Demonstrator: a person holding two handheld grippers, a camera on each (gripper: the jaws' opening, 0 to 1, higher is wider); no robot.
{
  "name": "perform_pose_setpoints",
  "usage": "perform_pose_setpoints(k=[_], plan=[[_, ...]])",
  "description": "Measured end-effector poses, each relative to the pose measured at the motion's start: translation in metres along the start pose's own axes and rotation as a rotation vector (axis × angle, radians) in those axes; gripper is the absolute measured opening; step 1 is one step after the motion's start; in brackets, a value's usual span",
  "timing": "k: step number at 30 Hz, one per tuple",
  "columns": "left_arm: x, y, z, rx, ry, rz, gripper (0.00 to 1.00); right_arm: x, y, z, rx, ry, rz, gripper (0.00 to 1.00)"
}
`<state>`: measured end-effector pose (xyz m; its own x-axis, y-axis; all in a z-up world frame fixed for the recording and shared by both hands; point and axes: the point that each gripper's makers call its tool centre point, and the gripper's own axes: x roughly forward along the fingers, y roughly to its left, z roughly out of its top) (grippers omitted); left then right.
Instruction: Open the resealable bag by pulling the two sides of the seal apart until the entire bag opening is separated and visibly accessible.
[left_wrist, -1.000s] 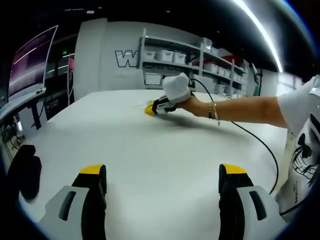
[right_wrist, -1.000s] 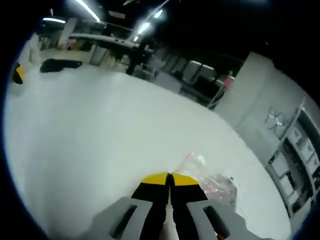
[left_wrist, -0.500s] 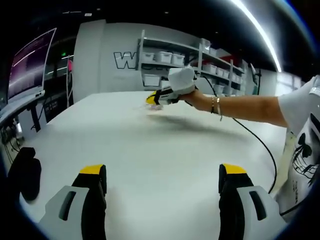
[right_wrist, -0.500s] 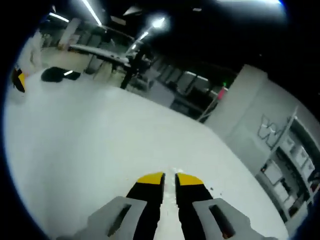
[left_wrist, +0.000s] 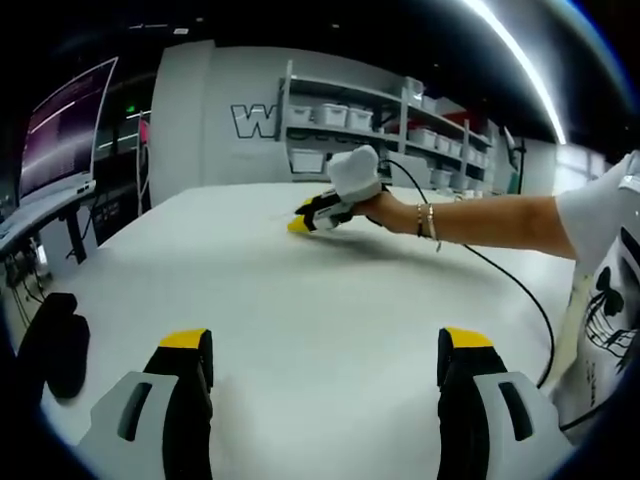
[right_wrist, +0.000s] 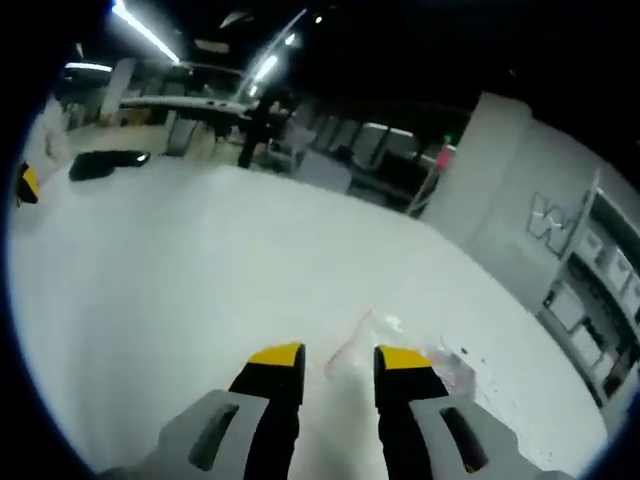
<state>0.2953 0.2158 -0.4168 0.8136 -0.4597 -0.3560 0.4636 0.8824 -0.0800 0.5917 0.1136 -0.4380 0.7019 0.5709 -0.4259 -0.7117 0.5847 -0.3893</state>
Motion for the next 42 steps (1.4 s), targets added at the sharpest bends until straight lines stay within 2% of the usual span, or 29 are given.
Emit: perform_pose_setpoints(k=[14, 17, 22, 33, 35, 37, 38, 39, 42], plan=[[0.001, 0.002, 0.001, -0.005, -0.008, 0.001, 0.92, 0.001, -0.006, -0.007, 0.130, 0.027, -0.011, 0.23], [0.000, 0.002, 0.001, -0.005, -0.009, 0.001, 0.92, -0.002, -0.008, -0.010, 0.128, 0.036, -0.032, 0.23], [-0.001, 0.004, 0.002, -0.007, -0.013, 0.009, 0.91, 0.002, -0.010, -0.010, 0.150, 0.042, -0.026, 0.22], [-0.001, 0.002, 0.004, -0.001, -0.017, 0.005, 0.91, -0.003, -0.002, -0.016, 0.342, 0.029, 0.016, 0.16], [-0.001, 0.001, 0.005, -0.001, -0.018, 0.005, 0.91, -0.004, -0.002, -0.017, 0.365, 0.029, 0.021, 0.12], [-0.001, 0.001, 0.004, -0.001, -0.017, 0.005, 0.91, -0.004, -0.002, -0.017, 0.350, 0.032, 0.014, 0.06], [-0.002, 0.001, 0.004, 0.000, -0.016, 0.006, 0.91, -0.005, -0.004, -0.018, 0.311, 0.040, 0.000, 0.01], [-0.002, 0.001, 0.004, -0.001, -0.016, 0.006, 0.91, -0.006, -0.005, -0.017, 0.273, 0.037, -0.012, 0.00], [-0.002, 0.002, 0.004, -0.002, -0.017, 0.008, 0.91, -0.009, -0.002, -0.013, 0.240, 0.045, -0.013, 0.00]])
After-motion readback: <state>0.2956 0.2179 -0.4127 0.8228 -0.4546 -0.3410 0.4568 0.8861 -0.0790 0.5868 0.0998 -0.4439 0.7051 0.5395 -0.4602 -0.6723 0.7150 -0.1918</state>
